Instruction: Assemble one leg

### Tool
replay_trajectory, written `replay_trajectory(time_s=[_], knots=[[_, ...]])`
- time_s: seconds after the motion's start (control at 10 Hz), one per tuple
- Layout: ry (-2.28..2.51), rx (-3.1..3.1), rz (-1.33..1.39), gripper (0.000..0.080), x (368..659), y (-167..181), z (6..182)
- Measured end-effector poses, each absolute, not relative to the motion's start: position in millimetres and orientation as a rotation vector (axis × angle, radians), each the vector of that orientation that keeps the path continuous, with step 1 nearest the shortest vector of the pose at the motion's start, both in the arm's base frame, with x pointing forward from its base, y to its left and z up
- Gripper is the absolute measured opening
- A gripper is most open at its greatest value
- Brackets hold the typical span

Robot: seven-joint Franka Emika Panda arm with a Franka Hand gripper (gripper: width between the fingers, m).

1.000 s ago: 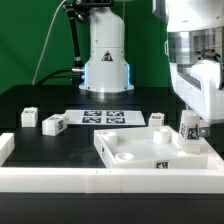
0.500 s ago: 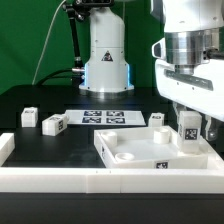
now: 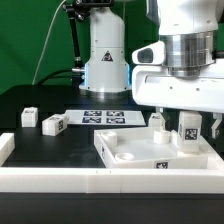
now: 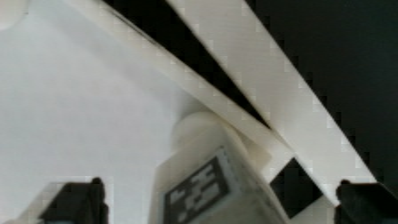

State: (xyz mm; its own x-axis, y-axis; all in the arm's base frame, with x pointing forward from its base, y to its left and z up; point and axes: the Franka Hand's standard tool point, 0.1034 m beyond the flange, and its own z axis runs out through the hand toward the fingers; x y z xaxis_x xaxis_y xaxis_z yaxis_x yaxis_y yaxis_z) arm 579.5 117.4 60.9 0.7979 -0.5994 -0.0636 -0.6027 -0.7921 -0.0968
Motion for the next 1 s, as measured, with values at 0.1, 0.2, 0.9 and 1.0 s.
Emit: replay_trajectory(time_s=[0.1,0.2,0.9,1.0], knots=[[0.788,-2.929,0.029,0.0649,580.3,117.2,63.0],[0.593,-2.987,0.008,0.0649,582.0,117.5,66.0],[-0.066,-3.090,-0.029,0.0558,586.3,113.7,68.0],[-0.066,-3.090,-0.029,0.0377,586.3,113.7,67.9]])
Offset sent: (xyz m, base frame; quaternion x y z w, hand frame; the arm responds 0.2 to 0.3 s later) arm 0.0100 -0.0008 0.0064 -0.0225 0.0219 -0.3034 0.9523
